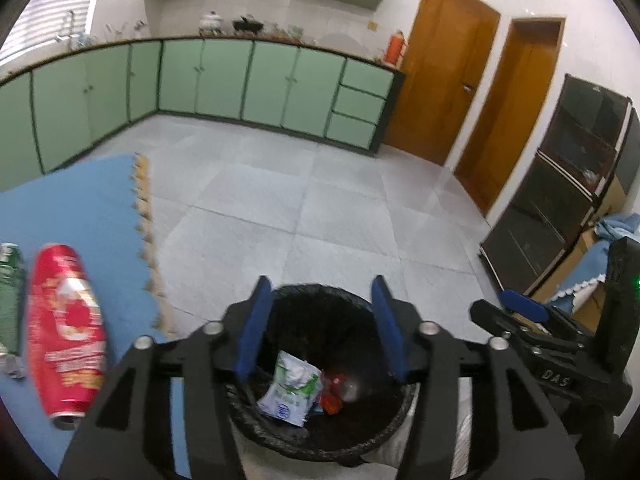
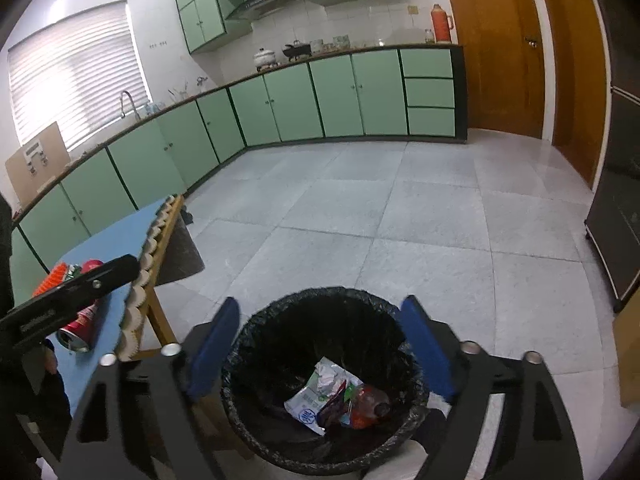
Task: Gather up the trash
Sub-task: 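Carry the bottle and snack bag over the black bin and release both, then move both tools back over the trash on the mat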
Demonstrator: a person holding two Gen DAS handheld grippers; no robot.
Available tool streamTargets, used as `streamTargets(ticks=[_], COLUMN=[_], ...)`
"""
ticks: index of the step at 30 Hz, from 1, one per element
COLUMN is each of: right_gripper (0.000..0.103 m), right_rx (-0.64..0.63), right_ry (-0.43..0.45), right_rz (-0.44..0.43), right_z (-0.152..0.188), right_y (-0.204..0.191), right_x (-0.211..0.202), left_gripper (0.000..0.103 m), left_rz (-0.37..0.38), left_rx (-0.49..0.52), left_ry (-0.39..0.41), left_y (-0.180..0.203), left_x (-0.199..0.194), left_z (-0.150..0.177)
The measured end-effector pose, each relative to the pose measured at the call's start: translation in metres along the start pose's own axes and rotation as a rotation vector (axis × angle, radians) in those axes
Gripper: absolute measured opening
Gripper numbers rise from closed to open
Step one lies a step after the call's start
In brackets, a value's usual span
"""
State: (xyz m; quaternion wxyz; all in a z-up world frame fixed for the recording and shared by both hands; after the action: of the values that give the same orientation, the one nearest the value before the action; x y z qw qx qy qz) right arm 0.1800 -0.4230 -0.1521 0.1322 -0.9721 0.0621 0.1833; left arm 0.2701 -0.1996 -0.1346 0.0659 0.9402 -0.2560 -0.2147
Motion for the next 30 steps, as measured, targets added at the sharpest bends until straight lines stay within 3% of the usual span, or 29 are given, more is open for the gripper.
streamTargets(ticks=[3, 10, 22, 30], right_gripper=[0.096, 0.097, 0.097, 0.097], right_rx=[-0.011, -0.020, -0.078, -0.109], right_ry=[0.026, 0.075, 0.060, -0.023], right_rz=[-0.001, -0.064, -0.296, -0.383], right_z=[-0.008, -0.023, -0.006, 0.021], right_y=[-0.009, -0.050, -0.168, -0.226], right_x=[-0.008, -0.022, -0.011, 0.010], left_gripper=[0.059, 0.067, 0.068, 0.068], left_rz=[-0.049, -0.211, -0.475, -0.529], left_rx=[0.008, 0.015, 0.016, -0.010], left_ry=[0.042, 0.118, 0.150, 0.123], left_y=[-0.014, -0.063, -0.148, -0.179], left_x=[-0.025, -0.094, -0.174, -0.193], left_z=[-0.007, -0.015, -0.010, 0.011])
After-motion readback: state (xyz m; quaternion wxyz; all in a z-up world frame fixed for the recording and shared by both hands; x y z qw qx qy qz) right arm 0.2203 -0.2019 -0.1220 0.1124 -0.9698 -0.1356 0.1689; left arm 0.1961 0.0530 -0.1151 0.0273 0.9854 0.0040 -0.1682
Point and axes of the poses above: each gripper's, at about its wrist camera, not at the fingertips, and x roughly the way its jaws point, y to its right, z to its underside, the point moved 1 cm from there along x, roughly the way its jaws point, and after that the axes turned 15 degrees about y, right-handed, at the moved point
